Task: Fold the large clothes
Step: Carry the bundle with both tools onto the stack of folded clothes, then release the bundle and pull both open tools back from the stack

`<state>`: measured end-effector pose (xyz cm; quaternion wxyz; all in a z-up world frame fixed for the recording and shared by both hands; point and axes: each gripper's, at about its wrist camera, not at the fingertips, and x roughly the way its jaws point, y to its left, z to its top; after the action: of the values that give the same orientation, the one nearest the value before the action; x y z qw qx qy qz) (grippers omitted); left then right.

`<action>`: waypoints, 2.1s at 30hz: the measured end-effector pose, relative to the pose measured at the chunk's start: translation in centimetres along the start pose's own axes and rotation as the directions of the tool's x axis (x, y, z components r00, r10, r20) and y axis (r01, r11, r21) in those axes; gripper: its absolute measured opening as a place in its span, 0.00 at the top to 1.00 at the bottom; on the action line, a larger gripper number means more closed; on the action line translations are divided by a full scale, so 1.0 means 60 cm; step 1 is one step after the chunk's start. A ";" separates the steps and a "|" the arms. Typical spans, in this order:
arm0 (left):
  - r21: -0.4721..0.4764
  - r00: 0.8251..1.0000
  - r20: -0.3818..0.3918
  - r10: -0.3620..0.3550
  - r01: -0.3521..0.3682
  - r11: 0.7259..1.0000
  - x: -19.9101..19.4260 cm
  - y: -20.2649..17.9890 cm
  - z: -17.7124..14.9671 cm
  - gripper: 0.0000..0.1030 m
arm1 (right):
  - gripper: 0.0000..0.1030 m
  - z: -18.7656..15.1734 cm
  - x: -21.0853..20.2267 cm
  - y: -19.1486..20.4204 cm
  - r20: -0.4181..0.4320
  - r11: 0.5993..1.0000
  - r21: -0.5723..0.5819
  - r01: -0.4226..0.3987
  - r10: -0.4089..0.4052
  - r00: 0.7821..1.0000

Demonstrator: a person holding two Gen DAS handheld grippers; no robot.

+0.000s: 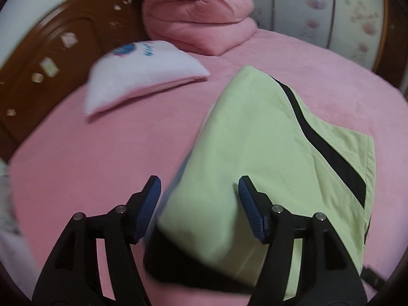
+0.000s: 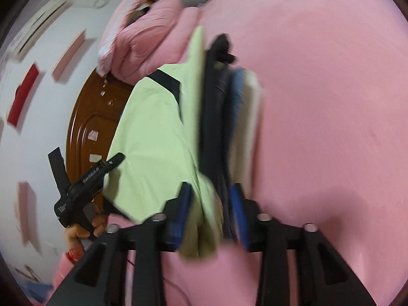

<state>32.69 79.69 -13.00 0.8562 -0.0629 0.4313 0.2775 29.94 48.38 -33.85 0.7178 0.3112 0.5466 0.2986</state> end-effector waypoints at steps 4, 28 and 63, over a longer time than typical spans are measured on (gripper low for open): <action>0.055 0.999 -0.047 0.002 0.000 0.998 -0.071 -0.066 -0.029 0.41 | 0.37 -0.059 -0.090 -0.044 -0.029 0.997 0.013 0.078 -0.077 0.997; 0.328 0.994 -0.097 -0.048 0.077 0.942 -0.632 -0.530 -0.447 0.40 | 0.01 -0.366 -0.764 -0.382 -0.080 0.968 0.027 0.248 -0.245 0.966; 0.287 0.940 -0.128 -0.316 0.340 0.896 -1.033 -0.548 -0.601 0.26 | 0.00 -0.465 -1.180 -0.133 0.211 0.753 -0.202 0.626 -0.591 0.778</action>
<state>-4.66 13.53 8.25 0.8726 -0.0128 0.4851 0.0566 -12.28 -7.70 -3.44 0.8452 0.0381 0.5245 0.0958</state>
